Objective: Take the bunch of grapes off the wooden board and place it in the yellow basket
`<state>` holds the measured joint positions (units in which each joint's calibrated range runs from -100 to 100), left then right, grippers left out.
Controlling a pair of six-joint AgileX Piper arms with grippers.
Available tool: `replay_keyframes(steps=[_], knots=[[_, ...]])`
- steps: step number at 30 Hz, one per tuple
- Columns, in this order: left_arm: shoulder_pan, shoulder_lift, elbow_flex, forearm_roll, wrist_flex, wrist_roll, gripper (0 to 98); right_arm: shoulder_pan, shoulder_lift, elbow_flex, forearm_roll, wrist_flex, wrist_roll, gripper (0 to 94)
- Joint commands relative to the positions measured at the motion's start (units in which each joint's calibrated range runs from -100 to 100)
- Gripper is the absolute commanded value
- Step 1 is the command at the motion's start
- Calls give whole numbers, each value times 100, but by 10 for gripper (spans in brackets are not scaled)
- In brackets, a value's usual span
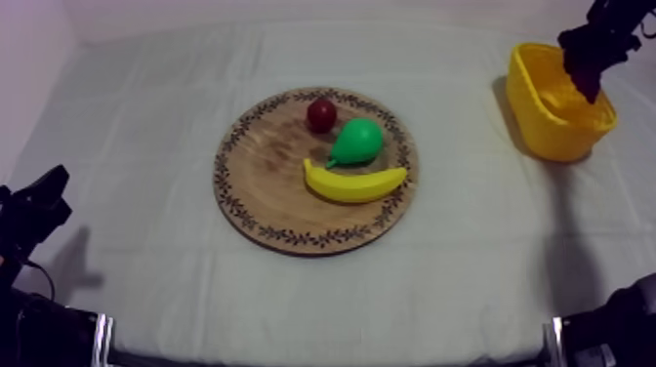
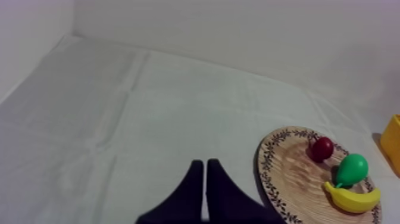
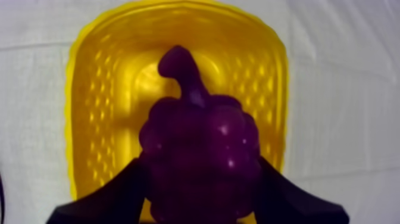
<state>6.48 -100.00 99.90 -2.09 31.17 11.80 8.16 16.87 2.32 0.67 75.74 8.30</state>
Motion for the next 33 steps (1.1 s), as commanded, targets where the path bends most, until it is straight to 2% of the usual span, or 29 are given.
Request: replay_keyframes(steps=[1,5,11,14,24,33], knots=[[0,0,-2,-4,-5,0,1,5,309,-99,-35,-12,29,318],[0,0,-2,-4,-5,0,1,18,821,-275,-101,-117,162,362],[0,0,-2,-4,-5,0,1,26,1378,-507,-146,-186,275,536],[0,0,-2,-4,-5,0,1,20,1532,-629,-147,-202,273,584],[0,0,-2,-4,-5,0,1,22,1292,-550,-97,-430,222,607],[0,0,-2,-4,-5,4,1,247,-404,261,-12,-943,266,590]])
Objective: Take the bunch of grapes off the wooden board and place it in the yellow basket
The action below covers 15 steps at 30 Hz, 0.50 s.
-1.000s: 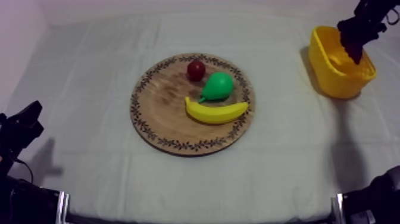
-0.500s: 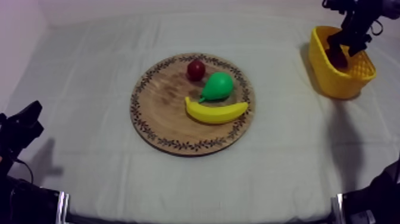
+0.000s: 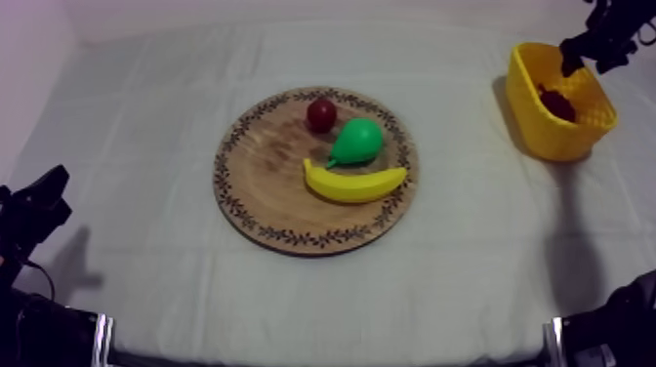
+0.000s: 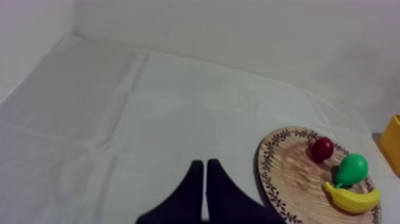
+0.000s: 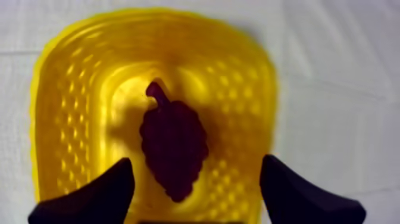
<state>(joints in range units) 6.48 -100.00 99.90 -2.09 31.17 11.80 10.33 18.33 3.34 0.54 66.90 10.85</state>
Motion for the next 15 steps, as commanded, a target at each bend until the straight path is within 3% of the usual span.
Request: replay_keyframes(steps=[1,15], knots=[[0,0,-2,-4,-5,3,1,62,-808,282,4,-120,18,585],[0,0,-2,-4,-5,4,1,300,-4417,2680,-76,-1129,24,489]])
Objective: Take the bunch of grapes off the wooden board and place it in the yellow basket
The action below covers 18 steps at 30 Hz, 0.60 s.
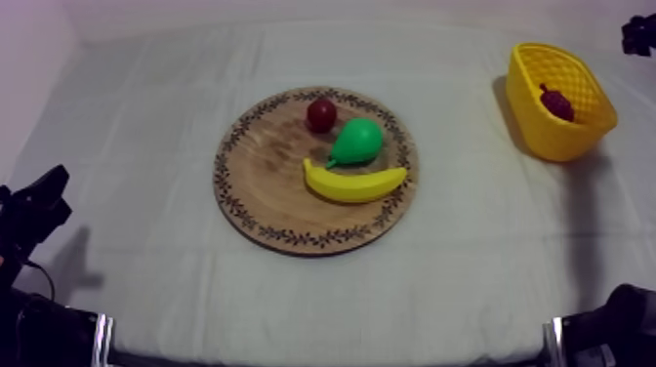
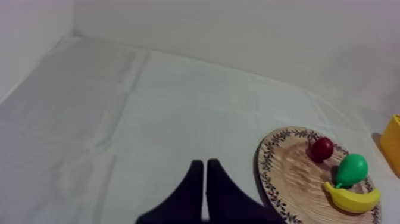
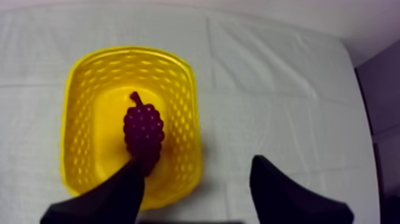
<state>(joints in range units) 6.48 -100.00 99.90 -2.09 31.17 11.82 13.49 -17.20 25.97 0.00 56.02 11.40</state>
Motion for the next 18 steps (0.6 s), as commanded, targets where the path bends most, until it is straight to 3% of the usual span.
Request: replay_keyframes(steps=[1,18], knots=[[0,0,-2,-4,-5,2,1,-38,-1080,589,-11,-77,-52,483],[0,0,-2,-4,-5,2,1,-705,-4602,3644,225,-890,-638,378]])
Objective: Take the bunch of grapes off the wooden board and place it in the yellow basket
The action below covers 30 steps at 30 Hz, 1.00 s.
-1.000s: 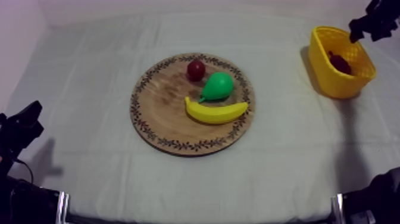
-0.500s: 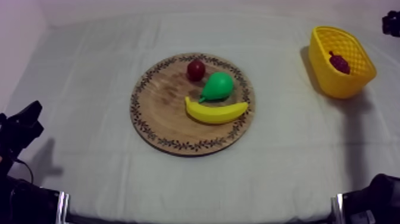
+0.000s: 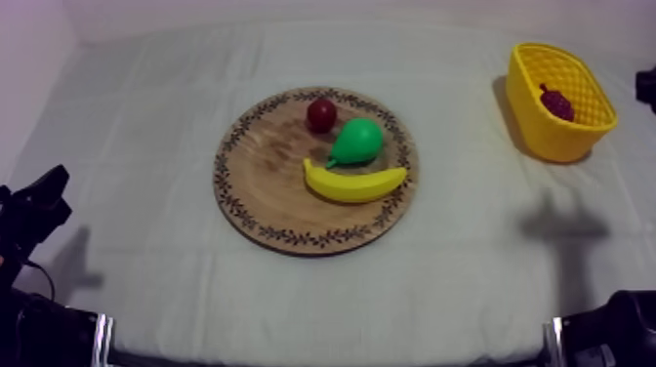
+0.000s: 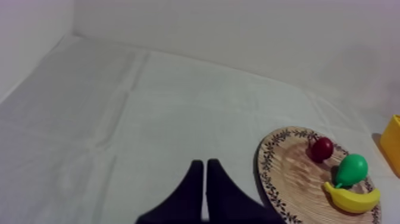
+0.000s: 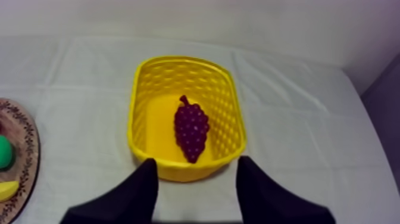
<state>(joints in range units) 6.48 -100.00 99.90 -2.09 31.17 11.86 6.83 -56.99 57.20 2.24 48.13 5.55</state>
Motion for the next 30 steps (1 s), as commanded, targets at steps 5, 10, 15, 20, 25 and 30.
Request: replay_keyframes(steps=[5,10,15,20,25,30], knots=[[0,0,-2,-4,-5,-1,1,-193,-1626,1644,-54,-652,-170,319],[0,0,-2,-4,-5,-1,1,-253,-2518,2672,-218,-1045,-144,259],[0,0,-2,-4,-5,-1,1,-274,-3224,3464,-364,-1311,-111,148],[0,0,-2,-4,-5,-1,1,-282,-3714,3984,-514,-1385,-9,40],[0,0,-2,-4,-5,-1,1,-277,-3849,4172,-531,-1364,-245,9],[0,0,-2,-4,-5,-1,1,-271,-3872,4225,-425,-1362,-827,4]])
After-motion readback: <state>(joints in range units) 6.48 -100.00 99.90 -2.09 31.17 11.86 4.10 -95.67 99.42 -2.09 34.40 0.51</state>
